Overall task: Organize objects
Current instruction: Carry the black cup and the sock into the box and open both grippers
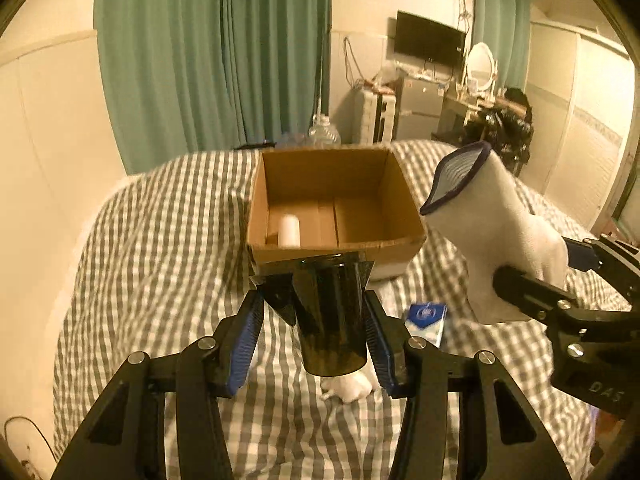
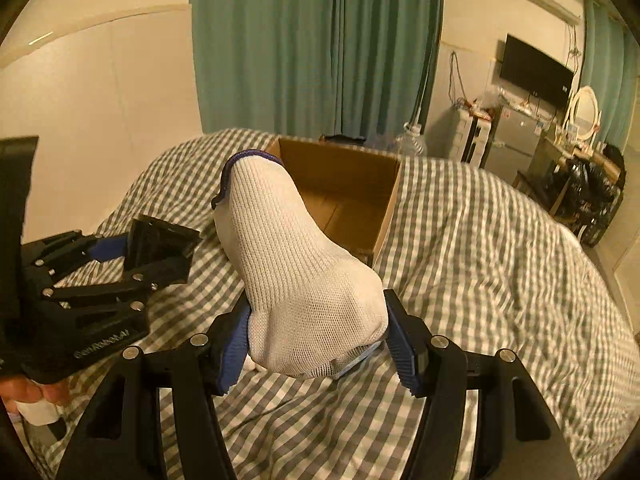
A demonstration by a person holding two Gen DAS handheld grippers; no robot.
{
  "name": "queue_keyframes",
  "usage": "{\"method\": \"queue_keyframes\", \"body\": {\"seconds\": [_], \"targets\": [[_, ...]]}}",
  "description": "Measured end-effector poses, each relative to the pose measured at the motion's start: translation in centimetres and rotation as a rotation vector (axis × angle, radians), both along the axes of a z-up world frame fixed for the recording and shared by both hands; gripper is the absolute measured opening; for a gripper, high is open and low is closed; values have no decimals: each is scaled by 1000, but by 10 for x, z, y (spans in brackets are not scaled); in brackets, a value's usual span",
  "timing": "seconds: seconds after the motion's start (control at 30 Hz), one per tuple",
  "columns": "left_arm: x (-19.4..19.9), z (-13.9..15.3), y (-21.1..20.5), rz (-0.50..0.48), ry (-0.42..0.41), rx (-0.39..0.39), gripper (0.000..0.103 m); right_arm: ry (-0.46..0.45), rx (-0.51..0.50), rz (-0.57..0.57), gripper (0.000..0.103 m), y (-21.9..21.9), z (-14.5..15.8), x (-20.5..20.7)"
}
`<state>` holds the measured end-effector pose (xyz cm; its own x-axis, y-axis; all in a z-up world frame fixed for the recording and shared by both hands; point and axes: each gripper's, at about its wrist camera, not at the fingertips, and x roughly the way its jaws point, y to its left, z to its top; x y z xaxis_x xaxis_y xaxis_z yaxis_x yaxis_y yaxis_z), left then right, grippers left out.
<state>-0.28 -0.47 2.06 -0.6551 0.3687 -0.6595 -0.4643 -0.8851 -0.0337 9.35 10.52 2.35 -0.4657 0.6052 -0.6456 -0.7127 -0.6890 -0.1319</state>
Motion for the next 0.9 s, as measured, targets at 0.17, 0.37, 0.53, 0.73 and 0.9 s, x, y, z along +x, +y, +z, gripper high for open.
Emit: {"method": "queue_keyframes", "body": {"seconds": [0.17, 0.37, 0.53, 0.73, 0.9], "targets": [[-16, 35, 1, -2, 45, 45, 51, 8, 74, -8, 60, 5, 28, -7], [-50, 67, 18, 6, 111, 43, 51, 60, 110, -11, 60, 36, 67, -18], [-91, 79, 34, 18, 150, 17, 50, 61, 101, -10, 60, 74, 81, -35], [-139, 71, 53, -14, 147, 15, 50, 66, 82, -29, 60, 124, 83, -59], [-168, 35, 72, -59, 120, -20, 50, 46, 34, -47, 60, 167, 55, -79]]}}
